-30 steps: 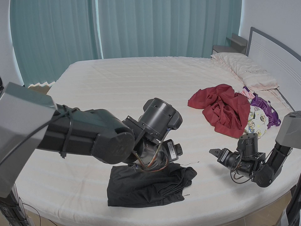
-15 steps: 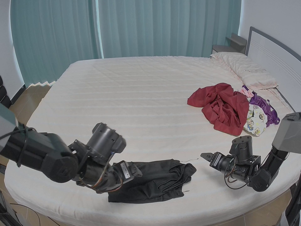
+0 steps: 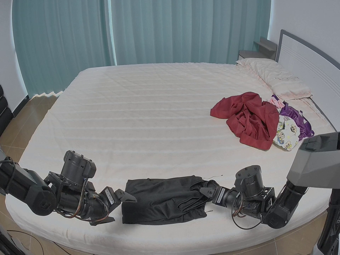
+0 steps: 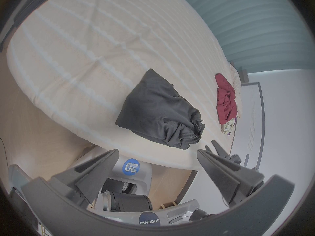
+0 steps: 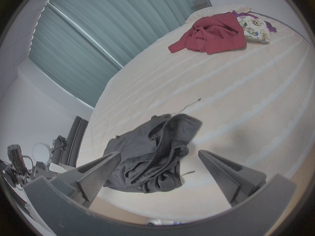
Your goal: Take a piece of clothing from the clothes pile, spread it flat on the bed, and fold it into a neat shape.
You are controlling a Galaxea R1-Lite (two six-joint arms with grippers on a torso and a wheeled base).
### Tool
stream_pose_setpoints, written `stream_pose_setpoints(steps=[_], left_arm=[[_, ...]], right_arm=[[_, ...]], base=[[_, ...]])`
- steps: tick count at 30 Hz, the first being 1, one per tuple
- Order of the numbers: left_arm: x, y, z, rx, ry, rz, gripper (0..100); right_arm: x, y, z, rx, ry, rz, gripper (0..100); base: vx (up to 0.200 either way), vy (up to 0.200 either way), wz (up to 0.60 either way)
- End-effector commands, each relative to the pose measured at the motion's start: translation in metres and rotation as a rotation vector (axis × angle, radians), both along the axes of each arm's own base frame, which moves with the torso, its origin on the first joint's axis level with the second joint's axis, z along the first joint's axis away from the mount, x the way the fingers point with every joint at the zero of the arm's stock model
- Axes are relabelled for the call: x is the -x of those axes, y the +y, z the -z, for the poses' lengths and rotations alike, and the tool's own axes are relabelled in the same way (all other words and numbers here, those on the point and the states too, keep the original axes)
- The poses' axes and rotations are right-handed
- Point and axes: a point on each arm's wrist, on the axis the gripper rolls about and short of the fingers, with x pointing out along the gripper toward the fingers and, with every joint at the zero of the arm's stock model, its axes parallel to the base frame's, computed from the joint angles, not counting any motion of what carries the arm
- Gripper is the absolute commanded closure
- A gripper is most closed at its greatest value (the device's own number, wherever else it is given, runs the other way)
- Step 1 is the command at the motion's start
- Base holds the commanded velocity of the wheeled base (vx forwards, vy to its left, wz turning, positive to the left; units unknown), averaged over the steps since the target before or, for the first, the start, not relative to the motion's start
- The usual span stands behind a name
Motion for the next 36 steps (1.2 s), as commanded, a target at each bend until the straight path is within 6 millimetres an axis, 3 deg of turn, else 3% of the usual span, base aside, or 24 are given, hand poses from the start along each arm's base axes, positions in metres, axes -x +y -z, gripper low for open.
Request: stream_pose_setpoints(steps=[1, 11, 20, 32, 33, 36], left_arm=[[-0.005, 0.011, 0.007, 0.013, 0.034, -0.036, 0], [-0.009, 0.023, 0.008, 0.043, 0.048, -0.064, 0], [-0.006, 0.023, 0.015, 0.045, 0.079, -0.052, 0], [-0.011, 0.019, 0.028, 0.056, 0.071, -0.042, 0], [-0.011, 0.019, 0.028, 0.056, 0.071, -0.042, 0], [-0.011, 0.019, 0.029, 0.055, 0.074, -0.042, 0]], right_arm=[[0.008, 0.002, 0.009, 0.021, 0.028, -0.019, 0], [0.019, 0.023, 0.008, -0.025, 0.033, -0.066, 0], [0.019, 0.029, 0.03, 0.001, 0.09, -0.057, 0], [0.008, 0.026, 0.038, 0.007, 0.094, -0.022, 0], [0.008, 0.026, 0.038, 0.008, 0.093, -0.021, 100], [0.014, 0.022, 0.034, 0.023, 0.092, -0.009, 100]], base=[[0.0, 0.2, 0.0], [0.0, 0.2, 0.0], [0.0, 0.0, 0.0], [0.0, 0.0, 0.0], [0.0, 0.0, 0.0], [0.0, 0.0, 0.0]])
